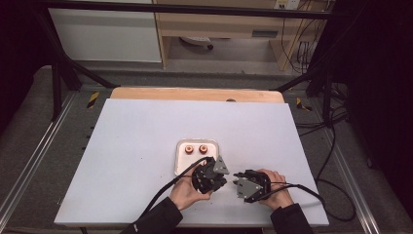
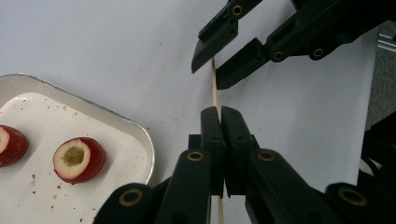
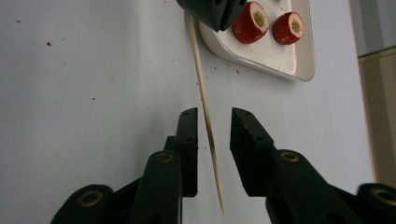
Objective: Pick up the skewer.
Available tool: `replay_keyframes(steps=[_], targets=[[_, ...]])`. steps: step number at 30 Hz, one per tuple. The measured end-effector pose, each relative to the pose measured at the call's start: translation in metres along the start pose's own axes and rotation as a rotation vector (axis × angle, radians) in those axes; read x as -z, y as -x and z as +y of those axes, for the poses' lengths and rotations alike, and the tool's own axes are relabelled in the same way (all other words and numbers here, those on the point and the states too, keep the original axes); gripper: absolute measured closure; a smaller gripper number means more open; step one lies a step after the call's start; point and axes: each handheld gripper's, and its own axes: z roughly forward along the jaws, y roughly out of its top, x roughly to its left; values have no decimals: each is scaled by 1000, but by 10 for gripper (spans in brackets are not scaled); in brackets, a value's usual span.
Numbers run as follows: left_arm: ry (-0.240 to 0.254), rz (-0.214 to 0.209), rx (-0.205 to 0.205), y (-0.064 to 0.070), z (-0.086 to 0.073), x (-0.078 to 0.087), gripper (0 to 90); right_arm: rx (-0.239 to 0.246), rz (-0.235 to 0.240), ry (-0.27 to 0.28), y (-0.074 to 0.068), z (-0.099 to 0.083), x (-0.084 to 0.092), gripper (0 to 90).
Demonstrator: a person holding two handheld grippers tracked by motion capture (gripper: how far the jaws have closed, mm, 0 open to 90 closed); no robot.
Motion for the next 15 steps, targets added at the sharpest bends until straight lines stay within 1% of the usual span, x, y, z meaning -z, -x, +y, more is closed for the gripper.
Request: replay_keyframes(steps=[3,4,8,9,15], targets=[[-4,-3,-1,0,0,-1,887,14,10,-7,-1,0,0,786],[-3,-4,0,0,0,-1,887,21,18,-8,-1,1,0,794],[-7,-10,-6,-1,0,-1,887,56,21,-16,-2,1,-2,830],[-8,-11,-7,-1,0,-2,887,50,22,-16,-3,1,-3,842],[-5,-15,-7,-1,0,-2,887,84,32,-35,-4,1,-3,886]])
